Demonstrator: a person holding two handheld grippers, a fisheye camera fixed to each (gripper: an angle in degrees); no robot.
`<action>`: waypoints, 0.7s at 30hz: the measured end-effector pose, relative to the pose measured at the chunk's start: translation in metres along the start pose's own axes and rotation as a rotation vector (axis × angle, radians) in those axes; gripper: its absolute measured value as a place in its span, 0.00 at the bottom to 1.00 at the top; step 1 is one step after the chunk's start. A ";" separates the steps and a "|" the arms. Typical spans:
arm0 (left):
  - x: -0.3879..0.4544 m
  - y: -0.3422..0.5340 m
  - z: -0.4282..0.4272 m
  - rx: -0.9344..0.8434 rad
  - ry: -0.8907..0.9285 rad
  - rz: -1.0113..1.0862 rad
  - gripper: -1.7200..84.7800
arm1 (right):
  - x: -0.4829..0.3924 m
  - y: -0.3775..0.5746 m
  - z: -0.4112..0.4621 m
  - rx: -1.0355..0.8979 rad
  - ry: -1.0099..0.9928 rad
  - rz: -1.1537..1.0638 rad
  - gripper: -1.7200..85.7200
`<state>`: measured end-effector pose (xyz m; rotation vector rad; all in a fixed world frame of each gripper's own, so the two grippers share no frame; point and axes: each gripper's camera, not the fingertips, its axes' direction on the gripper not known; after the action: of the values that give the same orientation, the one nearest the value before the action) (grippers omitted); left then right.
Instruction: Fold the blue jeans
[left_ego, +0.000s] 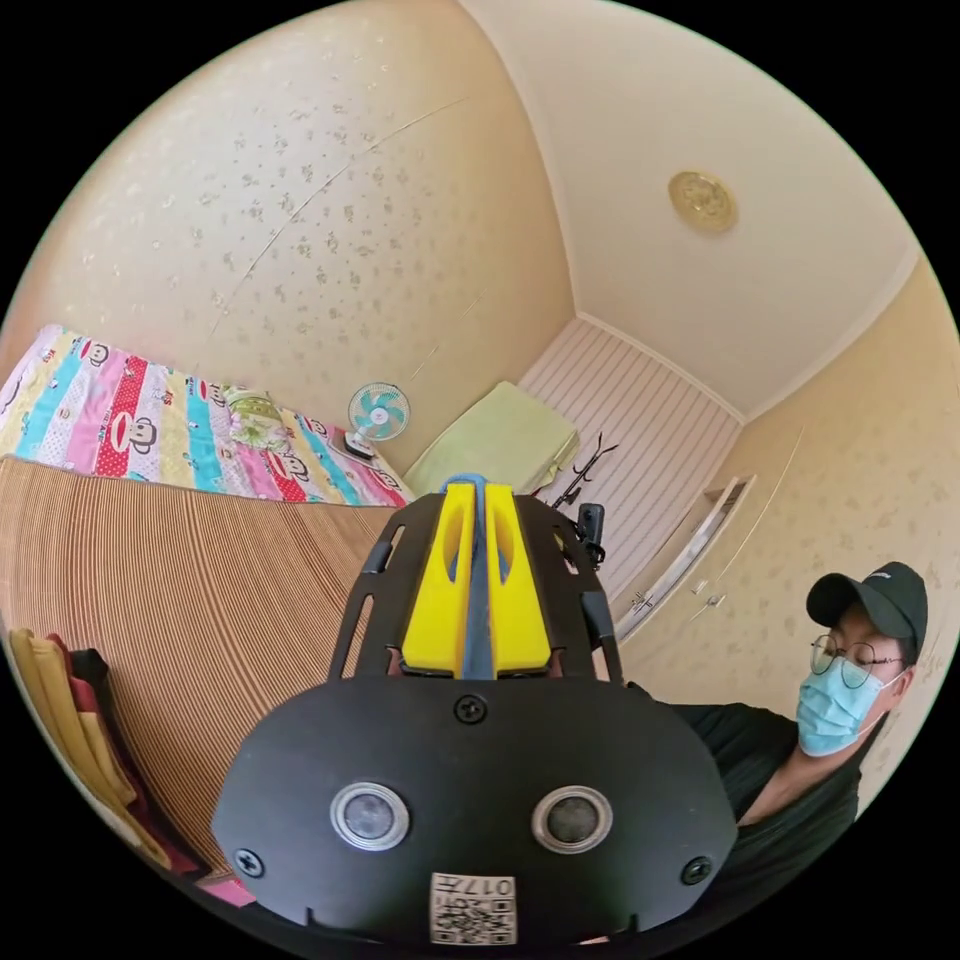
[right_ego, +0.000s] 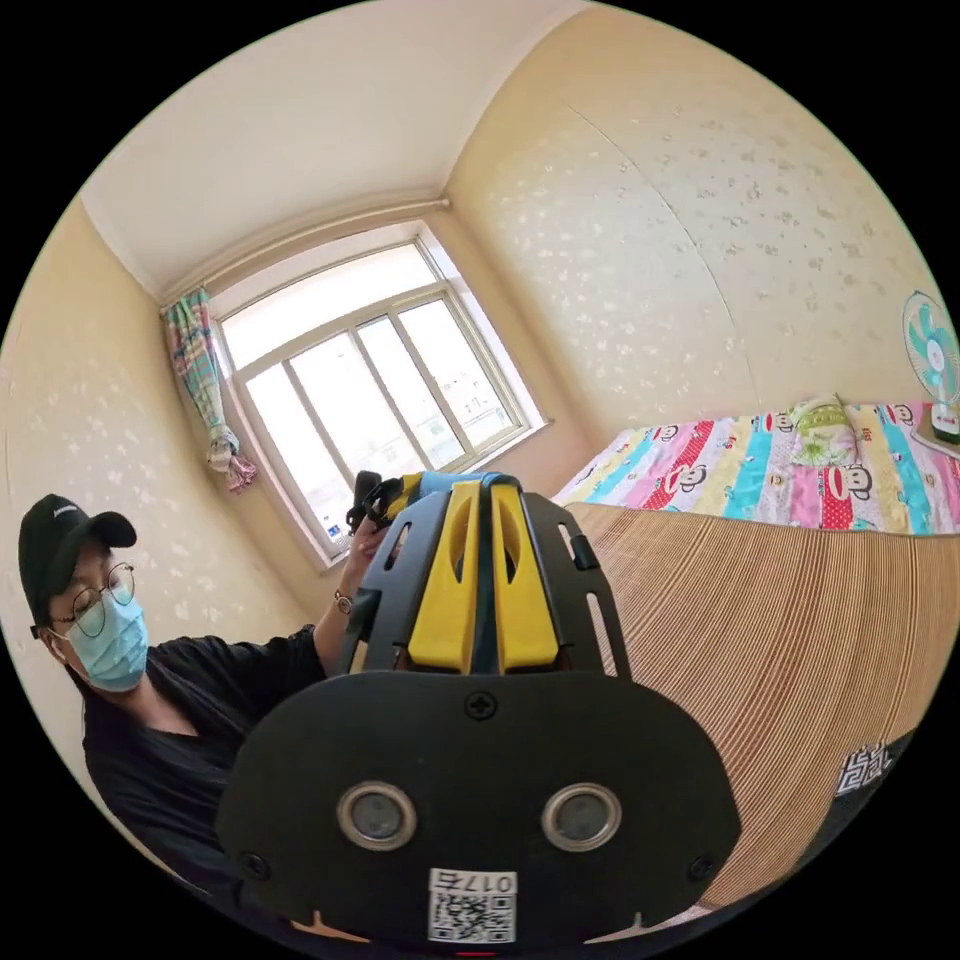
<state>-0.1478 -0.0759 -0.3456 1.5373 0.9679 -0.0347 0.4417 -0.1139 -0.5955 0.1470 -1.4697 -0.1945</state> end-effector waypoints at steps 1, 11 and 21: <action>-0.012 -0.005 0.010 -0.013 -0.024 0.015 0.02 | 0.018 -0.003 0.009 0.013 0.001 0.033 0.04; -0.126 0.217 0.084 -0.416 -0.199 -0.091 0.04 | 0.121 0.214 0.097 -0.317 0.206 0.133 0.05; -0.223 0.410 0.028 -0.275 -0.127 -0.666 0.21 | 0.211 0.492 0.074 -0.189 -0.051 0.810 0.19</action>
<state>-0.0408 -0.1750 0.0987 0.9019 1.2842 -0.4460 0.4069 0.3214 -0.2767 -0.6056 -1.4448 0.3233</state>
